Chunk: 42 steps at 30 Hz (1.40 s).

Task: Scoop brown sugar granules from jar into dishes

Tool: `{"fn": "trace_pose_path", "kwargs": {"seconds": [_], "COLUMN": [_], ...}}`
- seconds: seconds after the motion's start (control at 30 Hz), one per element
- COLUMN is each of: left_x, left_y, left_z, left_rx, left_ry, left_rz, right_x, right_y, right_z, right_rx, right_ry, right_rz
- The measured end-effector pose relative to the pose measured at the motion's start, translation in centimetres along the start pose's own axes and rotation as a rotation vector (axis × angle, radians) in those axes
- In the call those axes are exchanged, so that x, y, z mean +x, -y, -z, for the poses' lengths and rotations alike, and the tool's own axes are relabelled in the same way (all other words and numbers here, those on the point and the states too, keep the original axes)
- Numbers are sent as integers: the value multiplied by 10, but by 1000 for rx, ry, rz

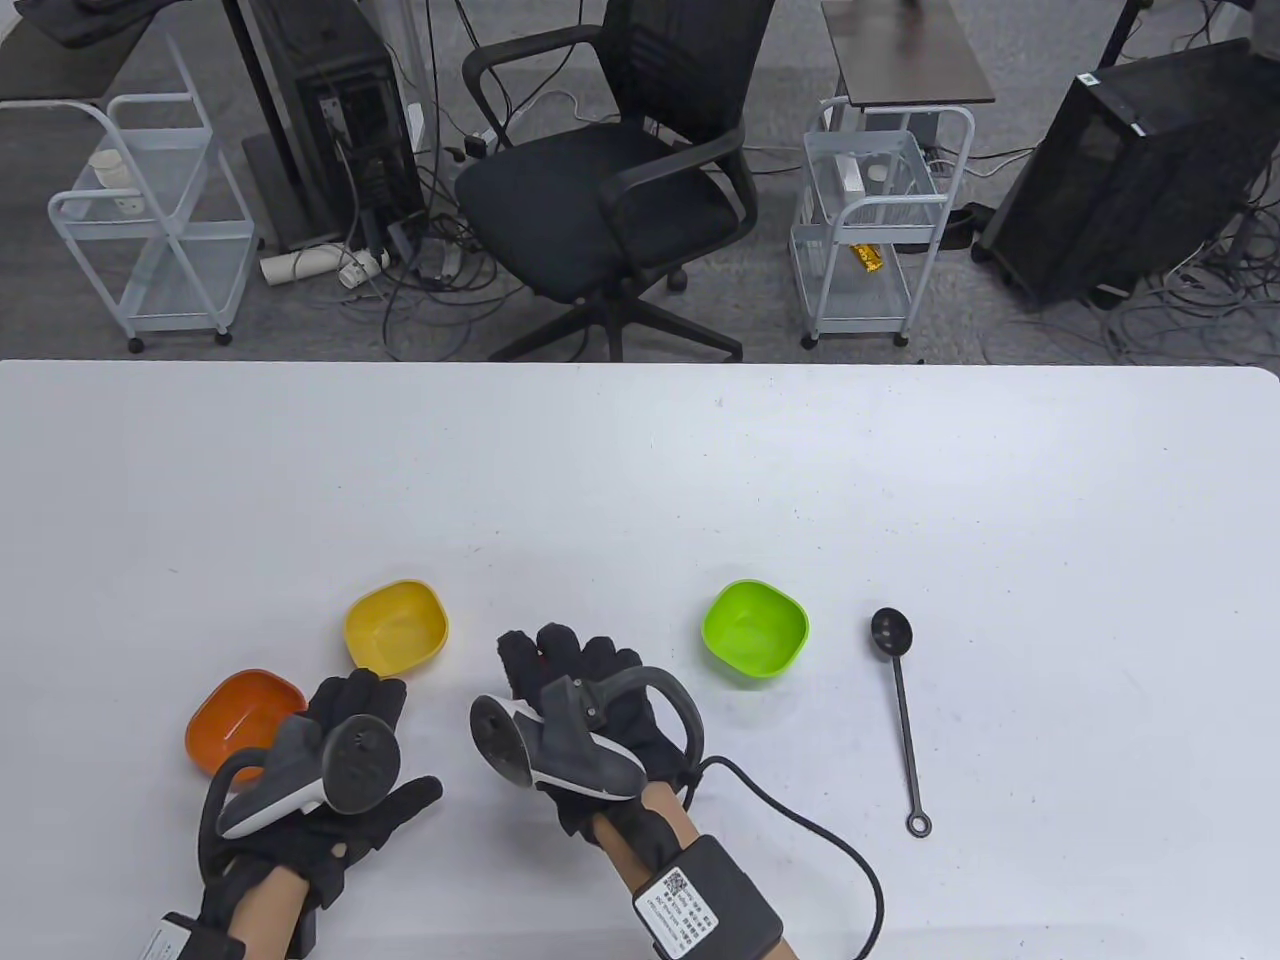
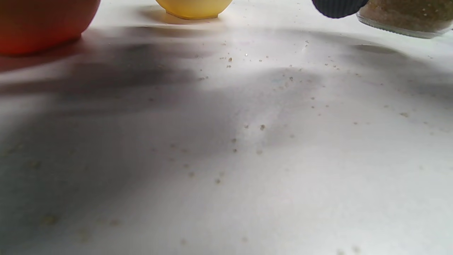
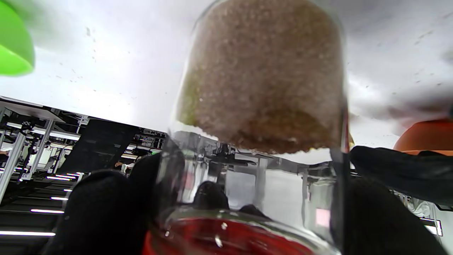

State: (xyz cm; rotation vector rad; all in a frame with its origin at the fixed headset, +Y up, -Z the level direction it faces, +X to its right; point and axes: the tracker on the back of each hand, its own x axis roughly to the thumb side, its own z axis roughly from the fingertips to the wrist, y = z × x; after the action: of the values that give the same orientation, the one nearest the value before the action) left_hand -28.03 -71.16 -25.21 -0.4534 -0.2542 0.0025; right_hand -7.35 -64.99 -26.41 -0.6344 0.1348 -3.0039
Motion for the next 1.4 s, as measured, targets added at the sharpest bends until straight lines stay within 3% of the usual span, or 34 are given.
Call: {"fn": "trace_pose_path", "kwargs": {"seconds": [0.23, 0.63, 0.97, 1.13, 1.27, 1.4], "left_x": [4, 6, 17, 31, 38, 45], "left_y": [0, 2, 5, 3, -4, -11], "left_z": [2, 1, 2, 6, 16, 28], "left_rx": [-3, -4, 5, 30, -33, -104], "left_ry": [29, 60, 87, 235, 374, 423], "left_rz": [10, 0, 51, -113, -432, -457], "right_x": [5, 7, 9, 2, -3, -5], "right_y": [-7, -13, -11, 2, 13, 21], "right_z": [-13, -14, -15, -17, -19, -20], "right_rx": [2, 6, 150, 173, 186, 195], "right_ry": [-13, -26, -12, -34, -42, -57], "right_rz": [5, 2, -4, 30, 37, 23]}}
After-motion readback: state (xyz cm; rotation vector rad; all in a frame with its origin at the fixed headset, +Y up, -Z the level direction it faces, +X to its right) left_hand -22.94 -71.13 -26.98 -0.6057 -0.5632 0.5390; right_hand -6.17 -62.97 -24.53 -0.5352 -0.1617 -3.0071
